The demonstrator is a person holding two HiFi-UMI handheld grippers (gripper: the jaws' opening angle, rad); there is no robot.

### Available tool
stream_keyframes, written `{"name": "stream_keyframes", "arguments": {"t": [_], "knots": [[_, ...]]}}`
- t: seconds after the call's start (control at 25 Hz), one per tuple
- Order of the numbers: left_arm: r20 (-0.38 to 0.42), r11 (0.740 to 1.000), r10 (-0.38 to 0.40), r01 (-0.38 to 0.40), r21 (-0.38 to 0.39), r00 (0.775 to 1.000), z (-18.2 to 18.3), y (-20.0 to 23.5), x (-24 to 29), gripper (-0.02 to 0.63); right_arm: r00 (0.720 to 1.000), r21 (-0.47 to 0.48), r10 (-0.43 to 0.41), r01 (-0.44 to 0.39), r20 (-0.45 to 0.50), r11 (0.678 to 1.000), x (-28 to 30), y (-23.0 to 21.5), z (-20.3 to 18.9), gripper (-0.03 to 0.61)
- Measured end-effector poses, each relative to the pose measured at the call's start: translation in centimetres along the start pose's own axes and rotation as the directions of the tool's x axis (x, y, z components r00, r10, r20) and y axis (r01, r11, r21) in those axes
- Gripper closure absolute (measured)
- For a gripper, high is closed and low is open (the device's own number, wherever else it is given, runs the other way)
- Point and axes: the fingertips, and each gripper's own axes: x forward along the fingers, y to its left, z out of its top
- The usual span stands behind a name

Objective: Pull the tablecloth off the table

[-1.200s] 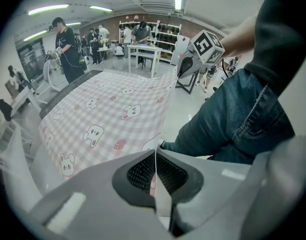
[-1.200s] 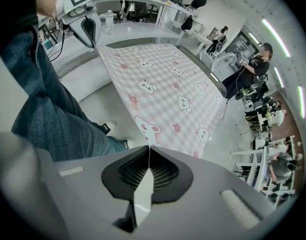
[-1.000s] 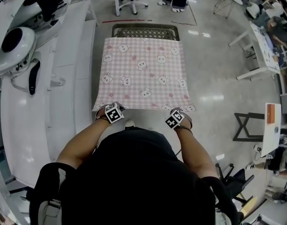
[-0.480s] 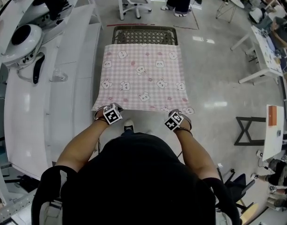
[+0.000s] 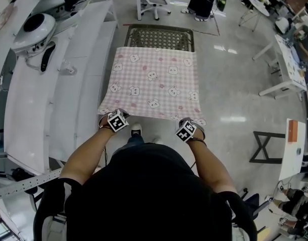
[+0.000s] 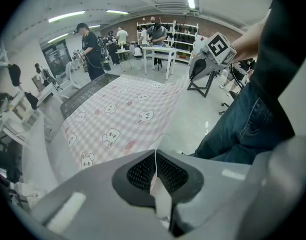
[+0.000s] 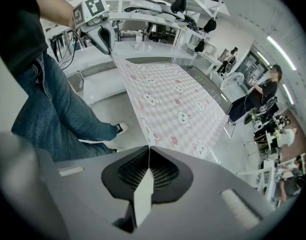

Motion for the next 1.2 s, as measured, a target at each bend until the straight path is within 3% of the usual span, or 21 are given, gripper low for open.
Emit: {"name": "stream_keyframes", "arguments": {"t": [0.52,1.2], "knots": [[0.046,0.997,0.079,-0.078,-0.023,0.996,-0.4,-2.1,-2.9,0.612,0.996,-0.049,-0.02,0.024,0.083,0.999,-3.6,2.5,-0.2,0.545],[0.119,0.993,0.085,-0.094,0.074,0.989,-3.2,-6.4,-9.6,0.612,0.981,0.11,-0.148,0.134,0.125,0.985,-10.1,8.8,0.2,0.545]]}}
